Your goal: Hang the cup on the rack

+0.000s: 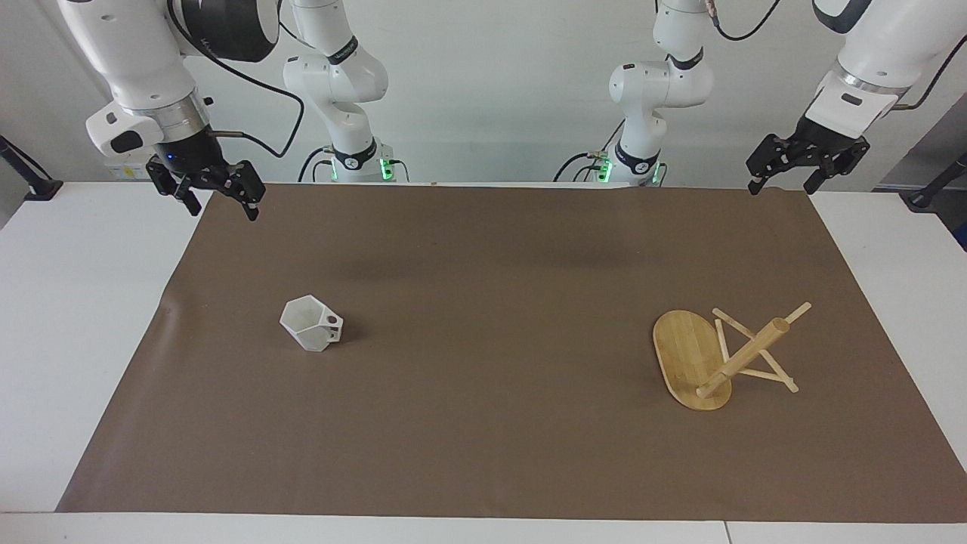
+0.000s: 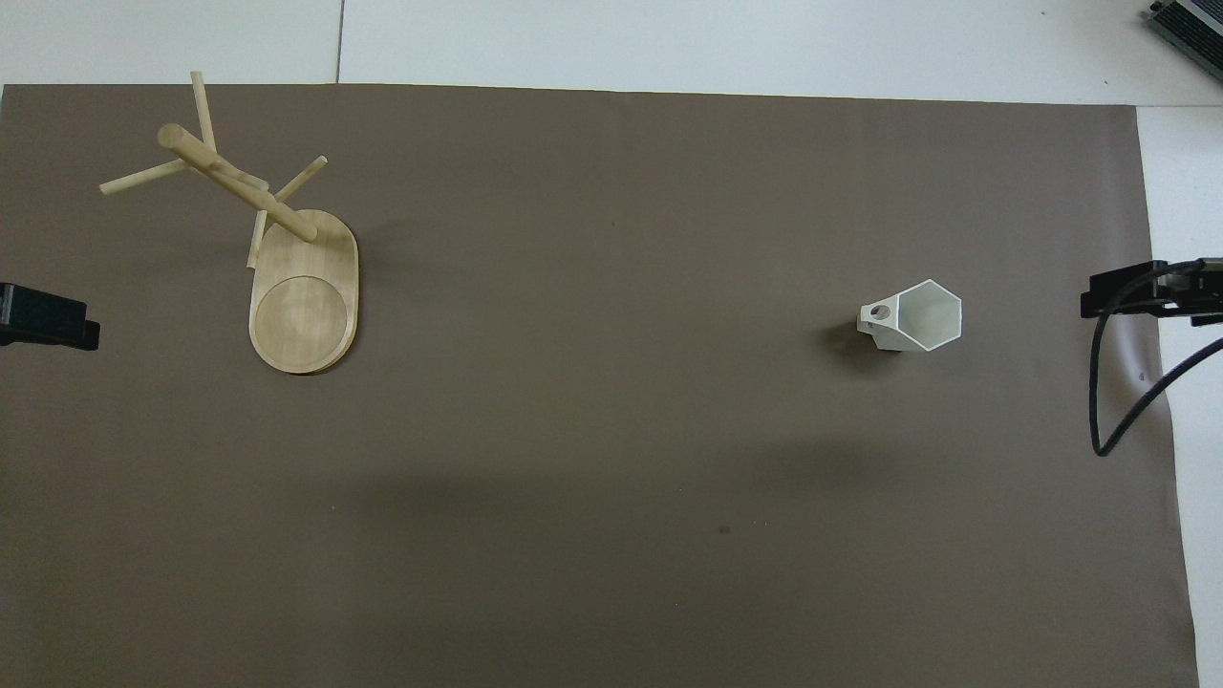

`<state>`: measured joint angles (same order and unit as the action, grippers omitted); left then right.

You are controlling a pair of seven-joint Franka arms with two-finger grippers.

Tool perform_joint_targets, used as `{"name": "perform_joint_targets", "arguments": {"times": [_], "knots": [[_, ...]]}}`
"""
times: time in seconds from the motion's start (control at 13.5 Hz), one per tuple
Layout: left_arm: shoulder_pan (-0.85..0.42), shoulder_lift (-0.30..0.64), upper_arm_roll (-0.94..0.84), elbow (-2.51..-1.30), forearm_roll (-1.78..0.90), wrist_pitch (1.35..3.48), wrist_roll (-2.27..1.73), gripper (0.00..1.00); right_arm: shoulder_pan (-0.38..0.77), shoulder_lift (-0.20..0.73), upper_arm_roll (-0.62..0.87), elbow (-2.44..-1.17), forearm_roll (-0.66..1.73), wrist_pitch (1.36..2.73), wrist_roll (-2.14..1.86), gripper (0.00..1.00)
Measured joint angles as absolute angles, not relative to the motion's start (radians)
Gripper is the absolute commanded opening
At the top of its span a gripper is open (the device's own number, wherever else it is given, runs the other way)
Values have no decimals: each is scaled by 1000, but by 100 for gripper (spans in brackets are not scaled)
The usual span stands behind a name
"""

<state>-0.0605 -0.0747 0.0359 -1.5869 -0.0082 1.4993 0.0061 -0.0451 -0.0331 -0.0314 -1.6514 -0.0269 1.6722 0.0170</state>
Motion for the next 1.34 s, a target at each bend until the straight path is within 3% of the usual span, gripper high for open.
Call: {"name": "perform_joint_targets", "arguments": {"times": [0.45,0.97,1.34], "knots": [[-61,-75,36,-1587,-8,1499,6,100,-45,-15,-30,-1722,-27,1798,16,100],[-61,-75,36,-1587,-8,1499,6,100,-44,134,-26,-1761,-27,1945,0,100],[-61,-75,36,-1587,-8,1499,6,100,-33,160,-21,-1825,-26,2044,-2,100]]}}
